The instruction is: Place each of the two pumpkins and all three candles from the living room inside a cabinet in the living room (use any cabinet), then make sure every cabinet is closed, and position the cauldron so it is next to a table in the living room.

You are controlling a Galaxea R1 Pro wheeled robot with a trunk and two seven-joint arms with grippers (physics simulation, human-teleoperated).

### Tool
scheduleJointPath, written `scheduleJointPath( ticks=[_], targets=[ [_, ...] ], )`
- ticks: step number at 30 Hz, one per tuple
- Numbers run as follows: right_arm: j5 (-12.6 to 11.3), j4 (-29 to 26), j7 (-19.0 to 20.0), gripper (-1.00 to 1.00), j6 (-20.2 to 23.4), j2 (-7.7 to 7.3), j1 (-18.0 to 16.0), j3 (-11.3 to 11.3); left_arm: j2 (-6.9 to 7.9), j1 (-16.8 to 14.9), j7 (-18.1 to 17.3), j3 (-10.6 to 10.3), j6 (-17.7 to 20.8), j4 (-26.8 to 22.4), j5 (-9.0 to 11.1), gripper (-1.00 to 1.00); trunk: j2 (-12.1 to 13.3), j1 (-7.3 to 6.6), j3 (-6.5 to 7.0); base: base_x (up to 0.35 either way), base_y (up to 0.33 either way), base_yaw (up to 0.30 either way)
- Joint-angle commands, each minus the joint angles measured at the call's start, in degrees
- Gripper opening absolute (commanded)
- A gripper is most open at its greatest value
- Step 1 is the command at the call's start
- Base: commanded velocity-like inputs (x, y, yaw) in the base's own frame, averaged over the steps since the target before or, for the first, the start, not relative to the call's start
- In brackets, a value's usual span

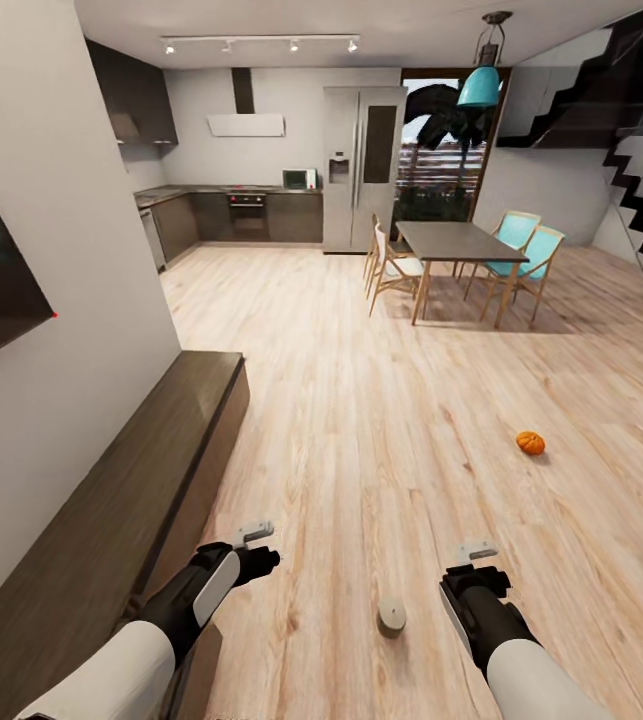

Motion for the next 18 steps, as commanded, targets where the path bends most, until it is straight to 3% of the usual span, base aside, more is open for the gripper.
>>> scheduleJointPath(
  ticks=[1, 18],
  targets=[
    [0.00, 0.00, 0.00, 1.00, 0.00, 0.00, 0.00, 0.00, 0.00, 0.00, 0.00, 0.00, -0.01, 0.00, 0.00, 1.00, 0.00, 0.00, 0.00, 0.000, 0.000, 0.127],
    [0.08, 0.50, 0.47, 1.00, -2.98, -0.50, 0.00, 0.18, 0.00, 0.03, 0.00, 0.00, -0.11, -1.06, -0.02, 1.00, 0.00, 0.00, 0.00, 0.000, 0.000, 0.015]
  ],
)
